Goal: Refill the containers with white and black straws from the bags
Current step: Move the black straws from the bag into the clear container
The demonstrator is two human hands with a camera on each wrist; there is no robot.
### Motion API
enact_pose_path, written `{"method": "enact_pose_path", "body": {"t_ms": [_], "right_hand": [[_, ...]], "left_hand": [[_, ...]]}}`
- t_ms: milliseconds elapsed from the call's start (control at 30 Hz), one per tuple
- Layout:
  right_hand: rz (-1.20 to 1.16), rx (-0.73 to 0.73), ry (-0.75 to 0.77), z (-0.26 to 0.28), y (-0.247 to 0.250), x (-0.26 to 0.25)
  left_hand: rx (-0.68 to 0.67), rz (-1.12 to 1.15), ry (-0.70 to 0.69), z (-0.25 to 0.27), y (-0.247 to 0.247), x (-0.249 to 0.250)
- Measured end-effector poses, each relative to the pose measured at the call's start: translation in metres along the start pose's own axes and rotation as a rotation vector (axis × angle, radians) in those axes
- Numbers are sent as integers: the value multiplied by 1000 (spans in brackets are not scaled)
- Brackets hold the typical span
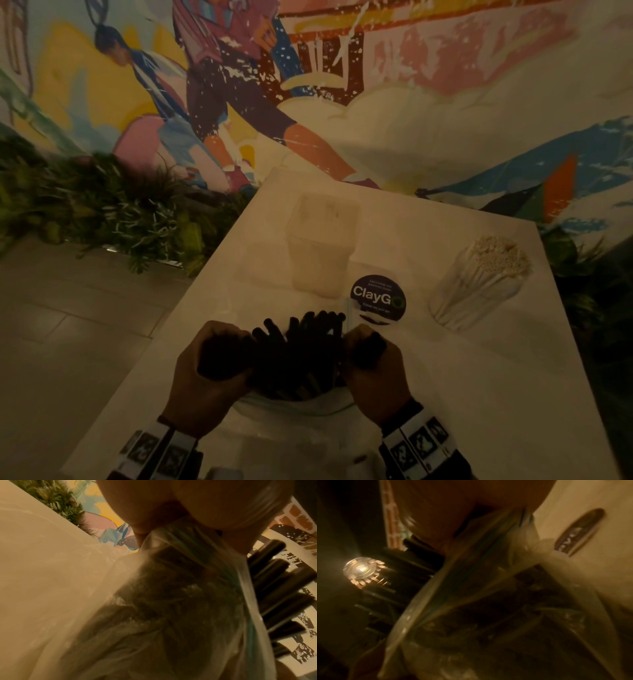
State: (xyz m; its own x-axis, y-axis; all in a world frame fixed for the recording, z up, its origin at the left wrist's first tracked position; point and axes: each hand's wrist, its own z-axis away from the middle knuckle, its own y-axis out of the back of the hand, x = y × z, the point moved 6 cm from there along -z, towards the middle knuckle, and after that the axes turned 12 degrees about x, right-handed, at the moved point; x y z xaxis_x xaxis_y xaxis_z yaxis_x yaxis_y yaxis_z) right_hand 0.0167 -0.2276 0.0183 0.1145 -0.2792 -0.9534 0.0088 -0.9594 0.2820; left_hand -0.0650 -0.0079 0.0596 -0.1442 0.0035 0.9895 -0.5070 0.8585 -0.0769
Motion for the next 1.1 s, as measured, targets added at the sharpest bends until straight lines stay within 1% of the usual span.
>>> {"method": "enact_pose_path", "body": {"t_ms": [33,133,200,267,300,367,433,567,633,733,800,833,900,967,1033,1100], "right_hand": [[11,-4,-9,-1,0,3],[85,-75,46,-1,-2,-5],[36,-43,77,-7,4,-21],[-108,43,81,-16,17,-44],[-242,64,68,-20,23,-55],[-420,43,57,-27,30,-76],[-513,10,53,-33,35,-96],[-608,6,63,-46,56,-131],[-676,-24,108,-52,67,-156],[-774,-85,247,-64,85,-200],[-858,-135,338,-84,96,-220],[-890,-158,351,-99,100,-225],[-897,-153,333,-130,101,-229],[-897,-82,381,-152,95,-234],[-930,-44,444,-163,78,-240],[-863,-20,414,-173,53,-230]], "left_hand": [[0,-3,-3,-1,-1,0],[3,-48,-7,-2,-2,-2],[8,-46,-2,-3,-2,-4],[5,-53,-3,-4,-2,-5],[3,-53,-8,-4,-3,-4],[6,-58,-11,-4,-3,-4],[13,-42,1,-5,-3,-4],[27,-33,-3,-6,-2,-5],[39,-29,-8,-8,-1,-5],[57,-18,9,-10,1,-7],[60,-8,16,-11,2,-8],[62,-8,17,-11,2,-7],[73,-14,22,-11,1,-7],[84,0,28,-11,1,-6],[92,19,41,-11,1,-6],[94,25,44,-11,1,-5]]}}
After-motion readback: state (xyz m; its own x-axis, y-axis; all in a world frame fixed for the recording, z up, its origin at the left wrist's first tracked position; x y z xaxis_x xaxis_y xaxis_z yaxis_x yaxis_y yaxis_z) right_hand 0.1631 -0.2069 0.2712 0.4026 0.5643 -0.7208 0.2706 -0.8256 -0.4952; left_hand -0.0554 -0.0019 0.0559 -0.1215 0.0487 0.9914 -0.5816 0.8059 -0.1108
